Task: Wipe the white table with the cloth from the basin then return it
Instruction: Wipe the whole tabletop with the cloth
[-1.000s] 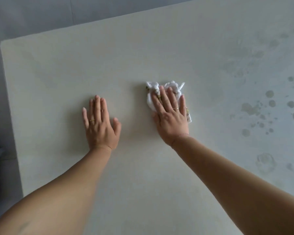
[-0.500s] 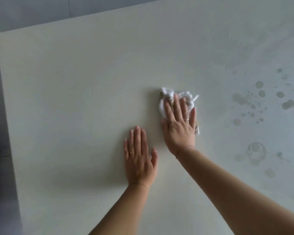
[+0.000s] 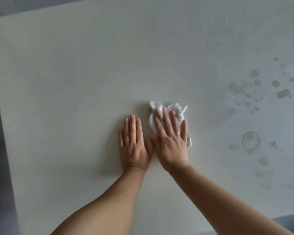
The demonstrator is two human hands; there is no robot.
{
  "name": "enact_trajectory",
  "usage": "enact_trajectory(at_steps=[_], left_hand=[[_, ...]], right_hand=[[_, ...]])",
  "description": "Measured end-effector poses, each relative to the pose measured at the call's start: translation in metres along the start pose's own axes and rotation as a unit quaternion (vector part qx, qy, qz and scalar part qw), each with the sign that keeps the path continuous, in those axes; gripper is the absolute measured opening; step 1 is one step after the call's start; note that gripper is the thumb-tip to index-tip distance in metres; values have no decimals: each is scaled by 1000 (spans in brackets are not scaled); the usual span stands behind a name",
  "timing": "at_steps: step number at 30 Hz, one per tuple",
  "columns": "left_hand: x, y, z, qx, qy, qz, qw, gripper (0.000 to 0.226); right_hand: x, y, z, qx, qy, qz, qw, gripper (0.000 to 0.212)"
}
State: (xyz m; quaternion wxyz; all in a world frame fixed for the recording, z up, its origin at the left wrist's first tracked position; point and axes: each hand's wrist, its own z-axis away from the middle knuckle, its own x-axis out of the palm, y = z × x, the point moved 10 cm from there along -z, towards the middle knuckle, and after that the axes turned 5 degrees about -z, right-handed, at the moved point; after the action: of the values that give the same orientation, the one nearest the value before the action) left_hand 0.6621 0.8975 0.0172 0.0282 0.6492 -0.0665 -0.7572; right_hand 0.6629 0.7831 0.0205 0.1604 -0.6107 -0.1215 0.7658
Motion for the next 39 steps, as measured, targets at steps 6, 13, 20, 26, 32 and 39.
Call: enact_trajectory(at_steps=[6,13,20,26,32,39], left_hand=[[-2,-1,1,0,19,7,1000,67],[-4,1,2,4,30,5,1000,67],[-7,2,4,14,45,21,999,62],[-4,3,5,19,48,23,998,63],[-5,3,6,22,62,19,998,62],[-4,2,6,17,69,9,997,62]], right_hand=[[-32,90,-4,18,1,48,999,53],[-18,63,18,179,61,-32,981,58],[-13,63,50,-44,0,32,998,52],[-36,130,56,207,83,-34,974,55],[25,17,111,14,11,5,1000,54],[-22,118,103,75,21,35,996,57]])
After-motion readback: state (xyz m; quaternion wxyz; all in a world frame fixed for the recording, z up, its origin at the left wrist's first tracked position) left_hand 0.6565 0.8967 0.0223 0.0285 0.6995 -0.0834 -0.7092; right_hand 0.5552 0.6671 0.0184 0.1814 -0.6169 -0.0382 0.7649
